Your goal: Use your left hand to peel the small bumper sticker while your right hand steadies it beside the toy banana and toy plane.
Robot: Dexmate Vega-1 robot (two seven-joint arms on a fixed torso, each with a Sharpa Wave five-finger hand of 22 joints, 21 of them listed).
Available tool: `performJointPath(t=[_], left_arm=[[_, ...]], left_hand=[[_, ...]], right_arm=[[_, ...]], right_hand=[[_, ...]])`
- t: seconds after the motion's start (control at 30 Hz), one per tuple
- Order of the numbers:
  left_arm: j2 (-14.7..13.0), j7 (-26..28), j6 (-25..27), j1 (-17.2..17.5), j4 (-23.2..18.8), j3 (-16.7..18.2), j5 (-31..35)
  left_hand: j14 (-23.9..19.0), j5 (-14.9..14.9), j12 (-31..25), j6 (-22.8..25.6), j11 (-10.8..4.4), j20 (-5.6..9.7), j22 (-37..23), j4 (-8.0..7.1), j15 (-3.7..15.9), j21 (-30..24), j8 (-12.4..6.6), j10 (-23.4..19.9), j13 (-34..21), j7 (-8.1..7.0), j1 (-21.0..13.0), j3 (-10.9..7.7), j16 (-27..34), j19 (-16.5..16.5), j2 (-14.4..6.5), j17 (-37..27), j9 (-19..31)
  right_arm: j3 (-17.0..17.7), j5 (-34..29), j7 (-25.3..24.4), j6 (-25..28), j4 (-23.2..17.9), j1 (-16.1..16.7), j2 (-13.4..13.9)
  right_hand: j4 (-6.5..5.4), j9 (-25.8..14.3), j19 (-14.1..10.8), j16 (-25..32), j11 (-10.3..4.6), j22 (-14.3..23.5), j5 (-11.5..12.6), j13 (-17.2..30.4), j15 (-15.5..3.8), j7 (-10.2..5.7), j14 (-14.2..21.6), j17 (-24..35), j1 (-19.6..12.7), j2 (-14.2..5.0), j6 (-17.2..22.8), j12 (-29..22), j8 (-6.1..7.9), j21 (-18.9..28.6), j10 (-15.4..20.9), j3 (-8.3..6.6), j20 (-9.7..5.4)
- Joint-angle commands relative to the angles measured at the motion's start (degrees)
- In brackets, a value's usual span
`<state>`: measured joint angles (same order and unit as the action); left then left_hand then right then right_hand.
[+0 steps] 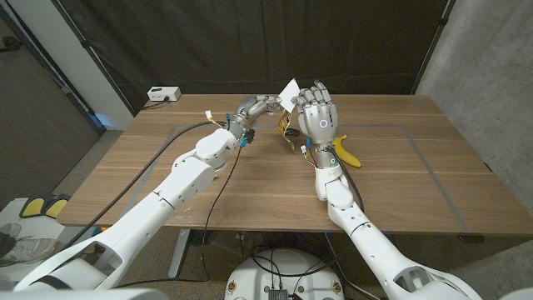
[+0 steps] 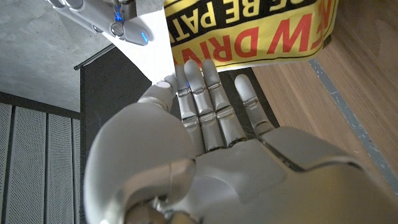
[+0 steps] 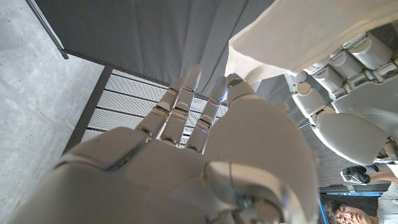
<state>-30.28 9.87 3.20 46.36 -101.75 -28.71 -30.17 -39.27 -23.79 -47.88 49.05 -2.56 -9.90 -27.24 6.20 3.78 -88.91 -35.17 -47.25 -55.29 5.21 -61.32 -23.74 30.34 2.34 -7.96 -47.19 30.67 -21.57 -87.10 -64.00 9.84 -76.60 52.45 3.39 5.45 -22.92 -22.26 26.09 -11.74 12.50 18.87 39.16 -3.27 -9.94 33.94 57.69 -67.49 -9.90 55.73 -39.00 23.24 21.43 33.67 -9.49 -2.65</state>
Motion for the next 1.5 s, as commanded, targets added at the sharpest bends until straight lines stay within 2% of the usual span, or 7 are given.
performJointPath(t=[0.03, 0.67, 0.73, 0.9, 1.13, 1.33, 1.5], left_arm=[[-0.66, 1.98, 1.22, 0.73, -0.78, 0.27, 1.22], [-2.30, 5.50, 1.23, 4.49, -2.98, 2.35, 1.87], [-2.29, 5.84, 0.78, 4.53, -2.90, 2.33, 2.49], [-1.55, 5.64, -2.59, 4.51, -1.05, 2.15, 4.00], [-0.81, 4.61, -5.21, 3.34, 1.52, 1.28, 6.19], [-0.51, 2.21, -8.83, 1.48, 4.53, 0.05, 8.85], [-0.18, -1.69, -12.77, -0.29, 7.80, -0.60, 9.36]], left_hand=[[-0.53, -7.71, -1.88, -1.96, -3.92, 0.56, -0.50, 0.01, 3.79, 0.32, -3.73, 1.81, -4.09, 0.22, 1.54, -2.58, -0.36, -0.86, -0.09, -1.50, 12.16], [-0.87, -12.59, -2.02, -4.71, -4.76, 1.25, -0.31, -1.21, 4.56, 2.04, -9.58, 2.48, -6.56, -0.82, 3.81, -6.36, -1.28, -2.56, 1.08, -3.49, 20.22], [-0.94, -12.95, -1.83, -4.66, -5.00, 1.29, -0.39, -1.33, 4.57, 1.97, -9.72, 2.40, -6.35, -0.87, 4.03, -6.65, -1.35, -2.67, 1.16, -3.67, 20.16], [-1.03, -13.34, -2.02, -4.63, -5.36, 1.65, -0.11, -1.60, 4.86, 1.82, -9.64, 2.66, -7.09, -1.19, 4.38, -7.07, -1.52, -2.96, 1.00, -4.01, 19.51], [-1.00, -13.41, -1.39, -4.75, -5.52, 2.23, 0.58, -1.69, 5.09, 1.44, -9.62, 2.57, -6.40, -1.49, 4.64, -7.62, -1.99, -3.22, 0.86, -4.46, 18.55], [-0.87, -13.46, -1.37, -4.76, -5.59, 2.86, 1.01, -1.60, 5.01, 1.19, -9.63, 2.76, -6.73, -1.73, 4.79, -7.94, -2.45, -3.29, 1.04, -4.64, 17.83], [-1.07, -13.44, -1.15, -4.97, -5.68, 3.86, 1.46, -1.35, 5.31, 0.83, -9.84, 2.81, -6.66, -2.03, 4.83, -8.33, -2.87, -4.03, 1.30, -4.72, 17.55]], right_arm=[[2.00, 0.16, 0.00, -1.53, 0.98, 0.06, -2.04], [5.72, 0.46, 0.00, -1.73, 4.60, -1.49, -6.56], [7.49, 1.64, 0.00, -4.64, 4.67, -1.16, -8.34], [13.99, 10.42, 0.00, -17.01, 2.34, 1.19, -15.99], [2.08, 34.81, 9.70, -12.79, -9.60, 5.56, -5.49], [-4.51, 43.32, 16.30, -3.27, -19.63, 7.86, 0.69], [-9.13, 44.74, 18.81, 6.70, -25.07, 8.12, 3.68]], right_hand=[[-0.41, -0.30, 0.34, -0.28, -0.11, 0.15, 0.33, -0.01, -10.23, 0.56, 0.54, 0.37, -0.65, 0.08, 0.17, -0.38, 0.08, 0.31, -0.27, -0.13, -4.76], [-0.64, -0.39, 0.09, -0.92, -0.03, 0.10, 0.53, -0.15, -10.20, 1.40, 0.91, 1.25, -0.83, -0.02, 0.40, -0.64, 0.05, 0.86, -0.20, -0.26, -4.22], [-0.48, 0.14, -2.22, -0.60, 0.06, -0.03, 0.82, -0.66, -10.13, 1.93, 2.08, 1.68, -0.96, 0.27, 1.76, -0.54, 0.33, 1.93, 0.07, -0.26, -2.03], [-4.03, 2.68, -4.51, -2.26, 0.76, -0.71, 1.01, -2.92, -9.32, 2.05, 4.72, -0.55, 5.92, 1.62, -0.26, 0.65, -1.71, 2.90, 0.96, 1.96, 1.43], [-10.73, 6.20, -1.59, -2.19, 6.52, -0.82, -1.99, -5.15, -6.72, 5.98, 1.29, 0.75, 20.41, 3.86, -7.02, 3.81, -7.34, 1.72, -2.63, 7.65, 6.33], [-11.21, 7.49, 0.25, -1.66, 9.55, -0.68, -3.70, -6.49, -4.49, 7.02, -0.85, 0.66, 24.78, 5.38, -13.21, 5.80, -11.13, 0.93, -4.76, 9.88, 8.35], [-11.18, 7.70, 0.58, -1.21, 11.39, -0.61, -4.37, -7.12, -3.64, 8.21, -0.67, 0.18, 26.86, 7.56, -15.04, 6.41, -11.88, 0.74, -4.81, 11.57, 9.04]])
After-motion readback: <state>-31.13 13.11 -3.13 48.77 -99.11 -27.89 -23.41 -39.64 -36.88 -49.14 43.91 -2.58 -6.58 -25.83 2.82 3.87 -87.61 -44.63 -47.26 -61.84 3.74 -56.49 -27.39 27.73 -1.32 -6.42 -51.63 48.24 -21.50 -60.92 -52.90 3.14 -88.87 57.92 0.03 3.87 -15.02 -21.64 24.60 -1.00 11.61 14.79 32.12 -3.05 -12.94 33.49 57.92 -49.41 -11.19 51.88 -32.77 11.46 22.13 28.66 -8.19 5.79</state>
